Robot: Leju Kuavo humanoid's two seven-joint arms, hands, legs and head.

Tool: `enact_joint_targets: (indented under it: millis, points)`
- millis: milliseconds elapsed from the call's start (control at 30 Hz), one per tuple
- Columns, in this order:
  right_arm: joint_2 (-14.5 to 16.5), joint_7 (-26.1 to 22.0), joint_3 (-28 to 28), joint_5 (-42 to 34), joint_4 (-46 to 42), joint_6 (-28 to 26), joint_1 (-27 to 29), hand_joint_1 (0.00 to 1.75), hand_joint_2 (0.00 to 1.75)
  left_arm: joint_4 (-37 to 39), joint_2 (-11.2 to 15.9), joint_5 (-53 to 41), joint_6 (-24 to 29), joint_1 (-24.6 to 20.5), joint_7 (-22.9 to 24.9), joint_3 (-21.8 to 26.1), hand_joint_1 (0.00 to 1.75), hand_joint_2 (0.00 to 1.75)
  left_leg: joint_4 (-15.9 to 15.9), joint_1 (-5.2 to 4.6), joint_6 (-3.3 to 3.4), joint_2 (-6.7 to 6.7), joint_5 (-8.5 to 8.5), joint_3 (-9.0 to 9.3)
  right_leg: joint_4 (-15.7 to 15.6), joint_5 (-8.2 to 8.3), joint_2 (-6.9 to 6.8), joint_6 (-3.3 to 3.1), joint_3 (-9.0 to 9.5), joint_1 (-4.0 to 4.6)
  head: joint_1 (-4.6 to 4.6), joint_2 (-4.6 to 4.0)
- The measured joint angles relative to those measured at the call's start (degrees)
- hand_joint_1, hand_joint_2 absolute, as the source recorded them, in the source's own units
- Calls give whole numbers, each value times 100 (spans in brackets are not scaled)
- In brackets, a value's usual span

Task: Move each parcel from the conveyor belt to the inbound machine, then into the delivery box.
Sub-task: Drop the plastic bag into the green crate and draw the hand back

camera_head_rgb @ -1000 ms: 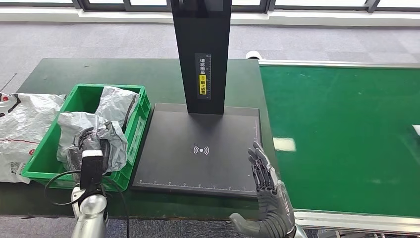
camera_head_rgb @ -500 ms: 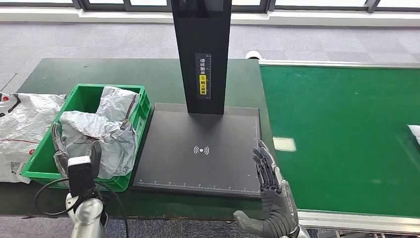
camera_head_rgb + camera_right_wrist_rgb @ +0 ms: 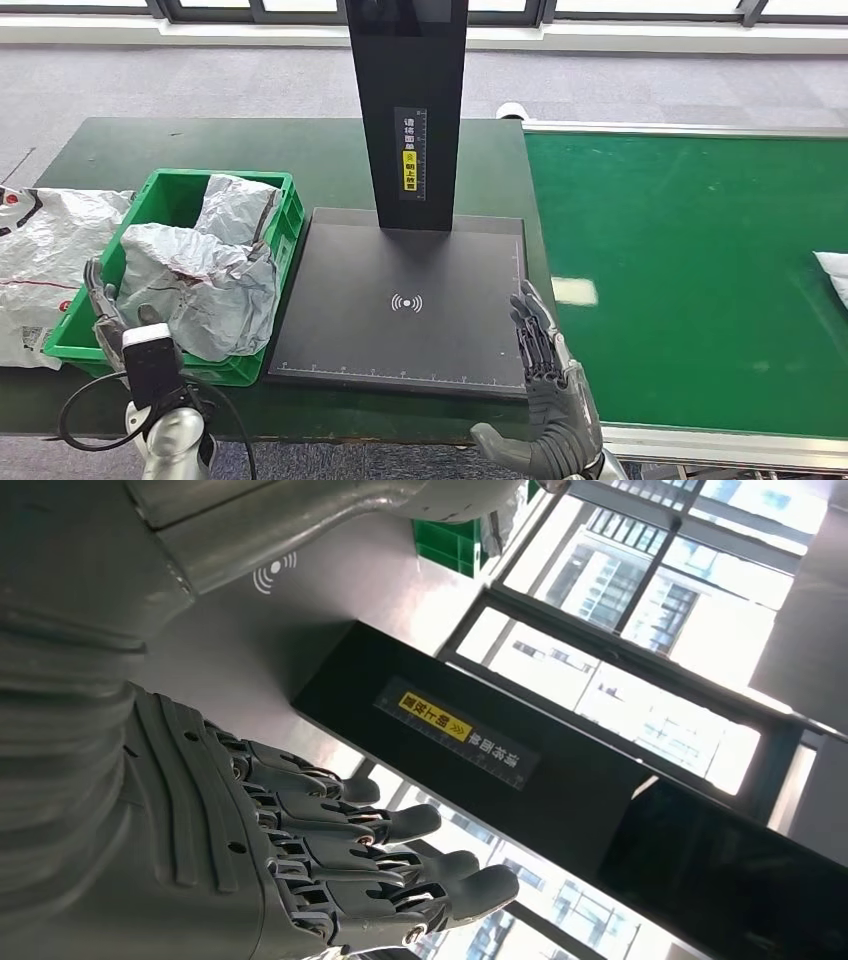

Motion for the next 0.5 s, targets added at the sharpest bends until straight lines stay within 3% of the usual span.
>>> enact_joint_targets:
  millis: [367, 500]
  points:
    - [0, -2, -9, -1, 7, -10, -37, 0, 175, -50, -9, 369, 64, 57, -240, 0, 0, 0, 0, 0, 0, 0, 0, -1, 0, -1, 0, 0, -1, 0, 0, 0]
    - [7, -6, -29, -2, 28, -26, -69, 0, 175, -294, -63, 1294, -383, 217, -604, 0, 0, 0, 0, 0, 0, 1, -1, -1, 0, -1, 2, 0, -1, 0, 0, 0]
